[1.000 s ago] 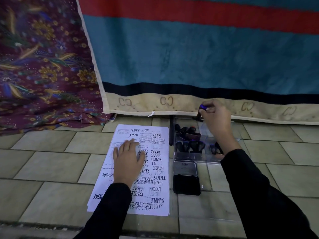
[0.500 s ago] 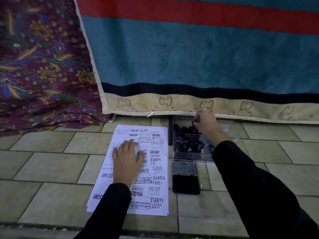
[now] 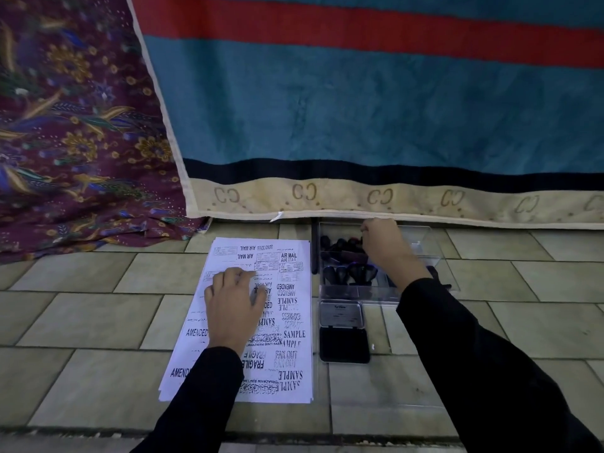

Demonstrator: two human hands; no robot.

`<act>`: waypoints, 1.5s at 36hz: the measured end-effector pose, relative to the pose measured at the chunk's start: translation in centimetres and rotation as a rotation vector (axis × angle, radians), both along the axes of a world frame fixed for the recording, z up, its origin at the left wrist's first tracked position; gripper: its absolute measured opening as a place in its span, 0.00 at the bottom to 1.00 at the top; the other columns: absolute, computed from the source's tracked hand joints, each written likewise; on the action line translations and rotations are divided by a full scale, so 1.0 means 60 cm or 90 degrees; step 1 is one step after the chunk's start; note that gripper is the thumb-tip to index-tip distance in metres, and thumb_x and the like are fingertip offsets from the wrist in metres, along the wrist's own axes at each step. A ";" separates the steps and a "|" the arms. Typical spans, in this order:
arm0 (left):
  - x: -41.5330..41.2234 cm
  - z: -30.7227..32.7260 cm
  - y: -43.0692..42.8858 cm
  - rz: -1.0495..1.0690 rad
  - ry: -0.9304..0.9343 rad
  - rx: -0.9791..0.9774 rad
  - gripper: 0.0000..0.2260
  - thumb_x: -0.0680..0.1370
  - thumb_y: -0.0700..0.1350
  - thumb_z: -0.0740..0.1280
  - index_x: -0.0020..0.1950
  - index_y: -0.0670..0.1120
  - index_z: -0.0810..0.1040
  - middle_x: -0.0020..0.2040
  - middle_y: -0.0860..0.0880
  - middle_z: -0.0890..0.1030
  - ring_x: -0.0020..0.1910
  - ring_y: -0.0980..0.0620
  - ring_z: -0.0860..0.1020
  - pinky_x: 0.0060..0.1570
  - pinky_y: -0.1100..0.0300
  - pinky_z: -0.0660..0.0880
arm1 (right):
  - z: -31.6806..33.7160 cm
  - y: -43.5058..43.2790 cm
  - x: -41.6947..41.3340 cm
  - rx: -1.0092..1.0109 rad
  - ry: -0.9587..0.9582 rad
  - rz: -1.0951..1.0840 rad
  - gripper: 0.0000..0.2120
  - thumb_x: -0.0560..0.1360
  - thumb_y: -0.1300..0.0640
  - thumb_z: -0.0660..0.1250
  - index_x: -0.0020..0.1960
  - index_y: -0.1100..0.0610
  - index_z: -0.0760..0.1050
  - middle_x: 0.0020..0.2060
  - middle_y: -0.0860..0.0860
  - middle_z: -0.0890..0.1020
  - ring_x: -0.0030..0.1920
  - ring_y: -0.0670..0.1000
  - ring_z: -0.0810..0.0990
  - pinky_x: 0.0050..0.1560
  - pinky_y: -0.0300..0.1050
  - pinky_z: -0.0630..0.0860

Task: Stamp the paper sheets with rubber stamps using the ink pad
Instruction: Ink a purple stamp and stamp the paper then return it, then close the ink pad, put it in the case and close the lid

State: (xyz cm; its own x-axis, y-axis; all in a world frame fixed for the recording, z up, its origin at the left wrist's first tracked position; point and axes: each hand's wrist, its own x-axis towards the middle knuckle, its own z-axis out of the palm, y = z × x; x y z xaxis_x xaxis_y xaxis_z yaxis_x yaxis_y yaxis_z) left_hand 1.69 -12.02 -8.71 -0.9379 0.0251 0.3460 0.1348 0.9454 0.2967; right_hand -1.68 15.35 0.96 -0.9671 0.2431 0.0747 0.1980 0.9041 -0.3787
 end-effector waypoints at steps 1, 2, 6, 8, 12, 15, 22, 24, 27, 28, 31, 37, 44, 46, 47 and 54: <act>0.001 0.001 0.000 0.002 -0.001 -0.003 0.15 0.76 0.53 0.64 0.60 0.50 0.77 0.57 0.49 0.76 0.58 0.47 0.70 0.55 0.50 0.65 | 0.003 0.000 0.013 -0.017 0.013 0.000 0.14 0.76 0.67 0.56 0.57 0.63 0.76 0.51 0.62 0.79 0.47 0.58 0.77 0.46 0.48 0.76; 0.001 0.002 0.000 0.003 -0.001 -0.001 0.15 0.76 0.53 0.64 0.60 0.50 0.77 0.56 0.49 0.76 0.57 0.47 0.70 0.55 0.50 0.65 | 0.006 0.000 0.027 -0.033 0.028 0.001 0.14 0.77 0.66 0.56 0.58 0.63 0.76 0.50 0.62 0.80 0.45 0.57 0.76 0.44 0.48 0.76; 0.004 0.003 0.000 0.000 -0.009 0.026 0.14 0.76 0.52 0.64 0.60 0.51 0.77 0.57 0.50 0.76 0.57 0.48 0.71 0.55 0.50 0.65 | 0.011 -0.001 0.094 -0.086 0.101 -0.014 0.10 0.78 0.63 0.59 0.53 0.62 0.78 0.45 0.58 0.82 0.42 0.53 0.79 0.38 0.41 0.73; 0.004 0.006 -0.002 -0.001 -0.025 0.040 0.14 0.77 0.52 0.64 0.60 0.51 0.77 0.58 0.51 0.76 0.58 0.48 0.70 0.55 0.51 0.65 | 0.006 -0.005 0.131 -0.135 0.148 -0.023 0.08 0.76 0.63 0.63 0.51 0.60 0.79 0.44 0.55 0.82 0.40 0.49 0.78 0.40 0.36 0.70; 0.002 0.021 -0.007 -0.010 -0.090 0.091 0.14 0.77 0.52 0.63 0.61 0.51 0.76 0.59 0.51 0.75 0.60 0.48 0.69 0.58 0.51 0.63 | -0.010 -0.013 0.198 -0.216 0.154 -0.020 0.05 0.74 0.63 0.66 0.44 0.57 0.80 0.35 0.48 0.80 0.35 0.45 0.78 0.41 0.38 0.73; 0.016 0.036 -0.005 -0.031 -0.089 0.144 0.14 0.78 0.52 0.63 0.62 0.51 0.75 0.59 0.50 0.76 0.60 0.48 0.70 0.57 0.51 0.63 | -0.036 -0.020 0.223 -0.268 0.091 -0.009 0.07 0.74 0.63 0.66 0.41 0.53 0.77 0.32 0.44 0.79 0.34 0.40 0.76 0.36 0.31 0.70; 0.135 0.063 0.059 -0.218 -0.169 0.131 0.30 0.70 0.69 0.63 0.69 0.57 0.66 0.64 0.59 0.69 0.64 0.57 0.65 0.66 0.56 0.61 | -0.073 -0.034 0.222 -0.189 -0.027 -0.026 0.08 0.76 0.61 0.63 0.46 0.61 0.81 0.41 0.54 0.84 0.41 0.52 0.80 0.43 0.42 0.75; 0.160 0.051 0.077 -0.239 -0.190 0.099 0.37 0.67 0.74 0.60 0.71 0.58 0.61 0.69 0.59 0.65 0.69 0.57 0.61 0.69 0.57 0.55 | -0.073 -0.037 0.216 -0.174 -0.039 -0.033 0.09 0.77 0.59 0.62 0.46 0.60 0.81 0.41 0.55 0.84 0.41 0.53 0.80 0.42 0.44 0.76; 0.173 0.037 0.093 -0.242 -0.168 0.064 0.40 0.66 0.75 0.58 0.72 0.57 0.60 0.71 0.60 0.63 0.70 0.59 0.58 0.70 0.60 0.49 | -0.071 -0.041 0.209 -0.171 -0.031 -0.049 0.09 0.76 0.59 0.63 0.45 0.62 0.81 0.40 0.56 0.84 0.41 0.54 0.81 0.40 0.41 0.73; 0.174 0.036 0.095 -0.239 -0.155 0.062 0.39 0.66 0.75 0.58 0.72 0.57 0.60 0.70 0.60 0.64 0.70 0.59 0.58 0.69 0.61 0.48 | -0.070 -0.043 0.208 -0.163 -0.026 -0.053 0.09 0.76 0.59 0.64 0.45 0.62 0.81 0.40 0.56 0.84 0.41 0.54 0.81 0.39 0.40 0.71; 0.174 0.033 0.098 -0.244 -0.134 0.064 0.34 0.67 0.73 0.58 0.70 0.59 0.63 0.68 0.62 0.65 0.68 0.60 0.59 0.67 0.63 0.48 | -0.072 -0.049 0.204 -0.163 -0.009 -0.064 0.08 0.76 0.58 0.65 0.45 0.60 0.81 0.40 0.55 0.84 0.40 0.52 0.80 0.38 0.37 0.70; 0.173 0.031 0.098 -0.238 -0.149 0.071 0.32 0.68 0.72 0.60 0.69 0.60 0.64 0.68 0.63 0.65 0.68 0.60 0.60 0.71 0.58 0.49 | -0.086 -0.052 0.202 -0.178 0.012 -0.065 0.03 0.74 0.61 0.67 0.44 0.59 0.80 0.38 0.53 0.83 0.35 0.46 0.75 0.35 0.33 0.70; 0.179 0.035 0.098 -0.225 -0.130 0.154 0.33 0.66 0.68 0.67 0.67 0.57 0.66 0.64 0.61 0.70 0.64 0.63 0.62 0.68 0.62 0.50 | -0.087 -0.039 0.200 -0.324 0.064 -0.081 0.04 0.71 0.63 0.70 0.42 0.55 0.77 0.34 0.48 0.77 0.34 0.45 0.76 0.31 0.25 0.69; 0.181 0.040 0.099 -0.213 -0.124 0.182 0.33 0.66 0.65 0.70 0.67 0.55 0.66 0.60 0.62 0.69 0.57 0.68 0.57 0.66 0.64 0.52 | -0.084 -0.037 0.208 -0.356 0.078 -0.057 0.07 0.71 0.63 0.70 0.42 0.54 0.75 0.35 0.48 0.78 0.36 0.45 0.77 0.32 0.27 0.70; 0.181 0.042 0.099 -0.210 -0.133 0.188 0.34 0.65 0.66 0.71 0.67 0.55 0.66 0.59 0.63 0.67 0.55 0.69 0.55 0.66 0.63 0.53 | -0.082 -0.036 0.214 -0.373 0.088 -0.035 0.08 0.71 0.65 0.70 0.43 0.52 0.75 0.36 0.48 0.79 0.36 0.44 0.77 0.33 0.26 0.71; 0.175 0.030 0.092 -0.246 -0.133 0.191 0.43 0.61 0.81 0.48 0.67 0.57 0.67 0.58 0.65 0.66 0.58 0.65 0.60 0.66 0.60 0.56 | -0.086 -0.029 0.268 -0.322 0.125 0.112 0.12 0.71 0.67 0.69 0.47 0.52 0.81 0.39 0.42 0.81 0.42 0.36 0.78 0.40 0.25 0.72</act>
State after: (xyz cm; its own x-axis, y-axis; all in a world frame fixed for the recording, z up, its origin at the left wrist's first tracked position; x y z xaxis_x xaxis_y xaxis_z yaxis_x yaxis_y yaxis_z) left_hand 12.20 -6.53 -6.90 -0.9294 0.3112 0.1982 0.3658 0.7075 0.6046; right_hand 14.42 13.58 -4.22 -0.9760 0.1320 0.1734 -0.0569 0.6136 -0.7876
